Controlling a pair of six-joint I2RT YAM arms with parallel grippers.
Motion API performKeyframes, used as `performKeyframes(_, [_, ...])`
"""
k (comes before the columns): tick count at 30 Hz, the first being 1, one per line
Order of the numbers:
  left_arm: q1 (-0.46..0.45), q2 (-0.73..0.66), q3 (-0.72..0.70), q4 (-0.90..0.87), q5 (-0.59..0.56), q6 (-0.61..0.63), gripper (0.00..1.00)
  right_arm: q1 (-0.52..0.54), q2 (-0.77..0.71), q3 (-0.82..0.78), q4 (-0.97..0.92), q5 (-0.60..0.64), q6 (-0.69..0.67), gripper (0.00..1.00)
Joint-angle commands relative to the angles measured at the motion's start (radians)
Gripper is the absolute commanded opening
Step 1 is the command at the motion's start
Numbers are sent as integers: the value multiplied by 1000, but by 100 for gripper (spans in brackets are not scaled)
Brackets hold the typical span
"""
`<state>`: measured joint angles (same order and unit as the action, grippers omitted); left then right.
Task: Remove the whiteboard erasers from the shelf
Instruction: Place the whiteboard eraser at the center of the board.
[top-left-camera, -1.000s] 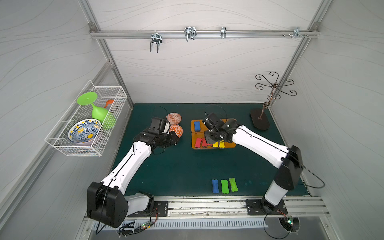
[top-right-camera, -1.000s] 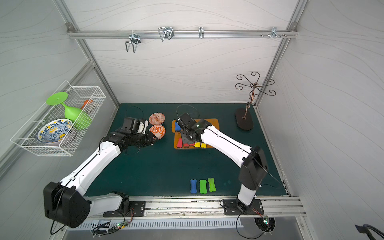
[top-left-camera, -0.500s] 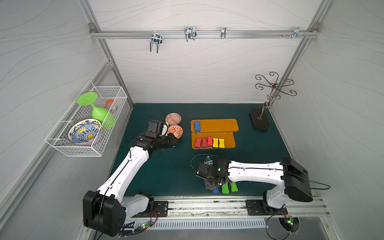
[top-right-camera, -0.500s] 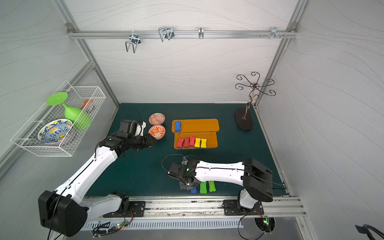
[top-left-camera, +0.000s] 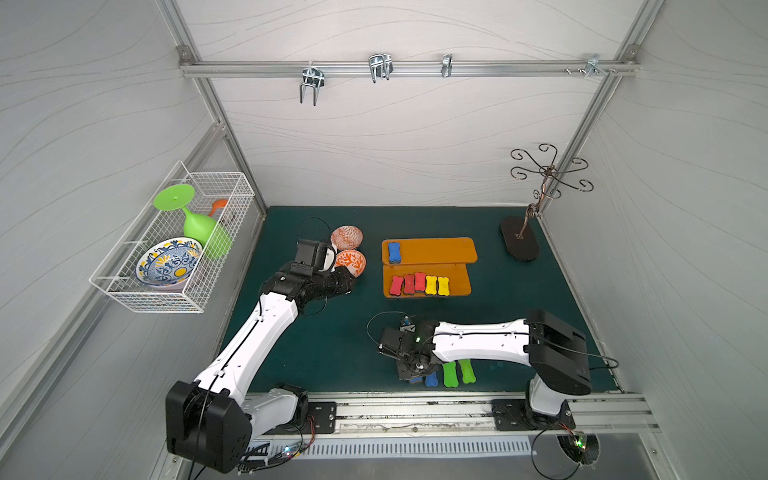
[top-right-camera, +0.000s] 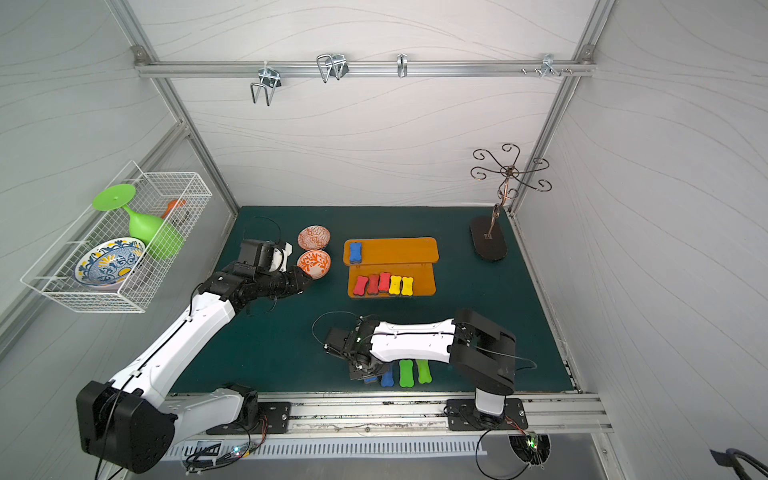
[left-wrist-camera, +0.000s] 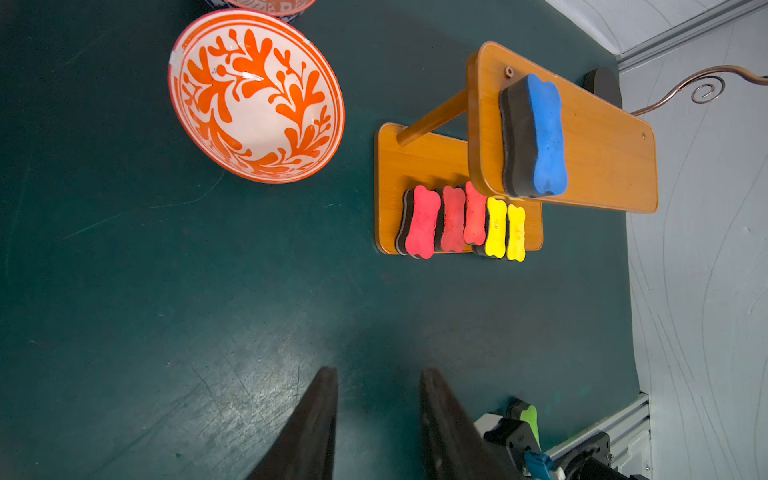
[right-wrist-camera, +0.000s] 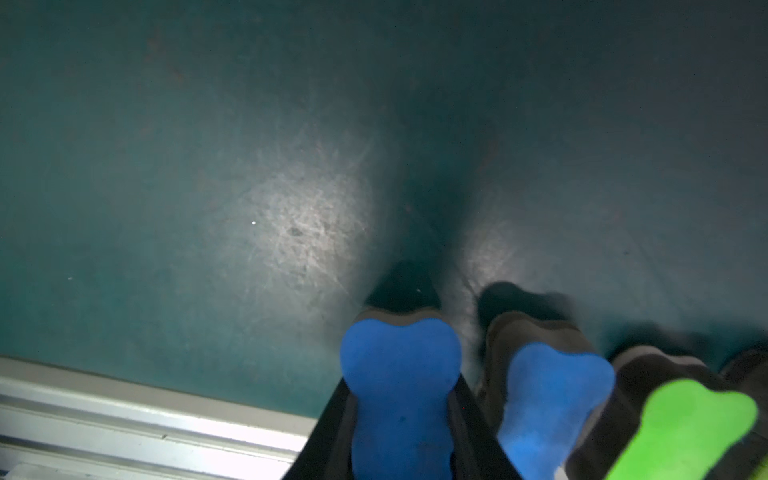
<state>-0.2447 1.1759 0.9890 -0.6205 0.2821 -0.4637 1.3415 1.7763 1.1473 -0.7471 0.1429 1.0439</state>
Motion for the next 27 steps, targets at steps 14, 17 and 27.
performKeyframes(14, [2, -9, 9, 27, 6, 6, 37, -28, 27, -11, 20, -73, -12, 49])
performKeyframes(17, [2, -10, 8, 28, 4, 7, 37, -28, 9, -8, 0, -51, -12, 50])
performKeyframes(27, [2, 7, 17, 33, 10, 4, 37, -46, -161, 88, -151, 136, -87, 57])
